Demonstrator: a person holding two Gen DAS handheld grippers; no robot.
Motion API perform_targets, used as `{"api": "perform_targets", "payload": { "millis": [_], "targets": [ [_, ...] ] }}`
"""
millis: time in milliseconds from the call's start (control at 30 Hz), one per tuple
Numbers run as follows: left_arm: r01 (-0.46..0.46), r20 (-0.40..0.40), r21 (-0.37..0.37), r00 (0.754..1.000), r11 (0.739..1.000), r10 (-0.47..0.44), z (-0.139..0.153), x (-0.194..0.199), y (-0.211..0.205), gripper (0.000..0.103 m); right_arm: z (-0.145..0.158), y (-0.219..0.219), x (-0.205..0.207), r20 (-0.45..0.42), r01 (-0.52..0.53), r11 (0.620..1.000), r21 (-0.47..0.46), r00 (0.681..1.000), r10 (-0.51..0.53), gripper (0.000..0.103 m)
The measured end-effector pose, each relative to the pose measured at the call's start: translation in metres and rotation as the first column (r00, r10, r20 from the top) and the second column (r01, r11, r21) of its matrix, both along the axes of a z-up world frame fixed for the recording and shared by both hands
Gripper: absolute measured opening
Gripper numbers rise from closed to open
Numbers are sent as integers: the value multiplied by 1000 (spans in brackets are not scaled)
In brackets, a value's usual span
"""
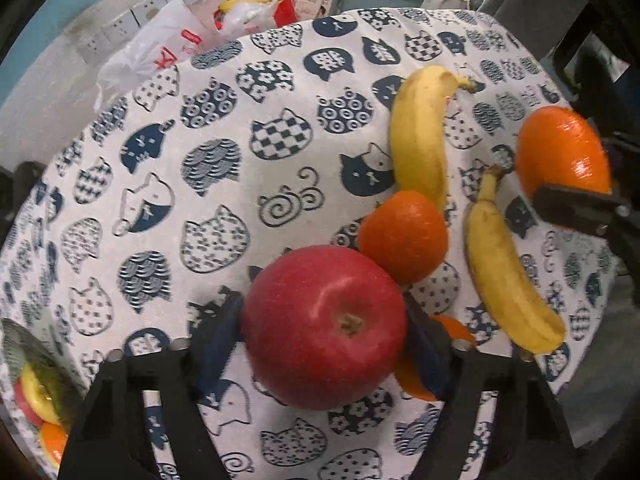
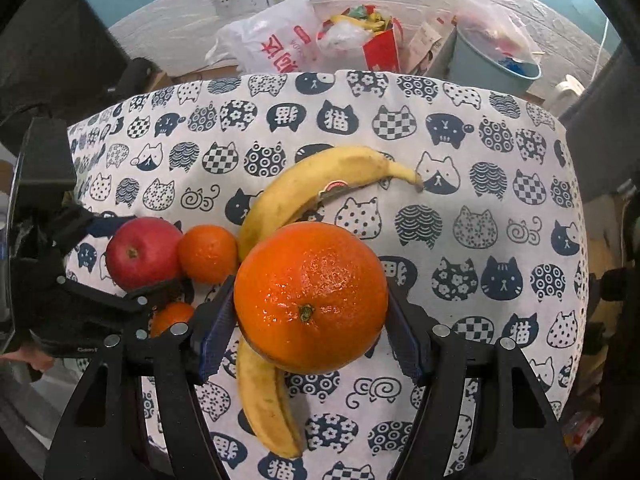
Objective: Organize fruits
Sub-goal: 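Carry the red apple with the left tool while the right tool carries the orange over the plate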
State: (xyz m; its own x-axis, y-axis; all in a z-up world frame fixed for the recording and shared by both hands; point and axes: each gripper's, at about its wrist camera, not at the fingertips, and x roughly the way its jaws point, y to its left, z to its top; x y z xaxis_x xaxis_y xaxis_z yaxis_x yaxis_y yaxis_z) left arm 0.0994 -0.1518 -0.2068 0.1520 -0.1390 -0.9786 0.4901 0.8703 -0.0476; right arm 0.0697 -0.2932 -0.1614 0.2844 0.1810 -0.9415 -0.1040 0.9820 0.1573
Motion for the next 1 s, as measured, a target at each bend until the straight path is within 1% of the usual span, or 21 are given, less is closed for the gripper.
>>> {"api": "perform_targets", "payload": {
  "millis": [100,200,333,633,800,1000],
  "targets": [
    [23,33,23,999,999,-24,0,-4,-2,76,0,5,1,2,-13,1000,0,1000,13,69],
    [26,51,42,998,999,-28,2,-9,-3,75,1,10,1,8,-22,1000,-1,1000,22,69],
    [3,69,29,998,1000,-5,11,-10,5,75,5,15,1,21,-31,1000,-1,999,31,69],
    [-46,128,-20,991,999,48,48,-20,25,75,19,35,2,69,-69,998,14,995,68,69],
    [-76,144,-47,986,996,82,68,-28,48,75,31,49,2,101,-96,995,26,991,93,69],
    [-111,159,-68,980,991,121,81,-34,69,75,44,72,2,132,-136,990,34,983,130,69]
  ]
}}
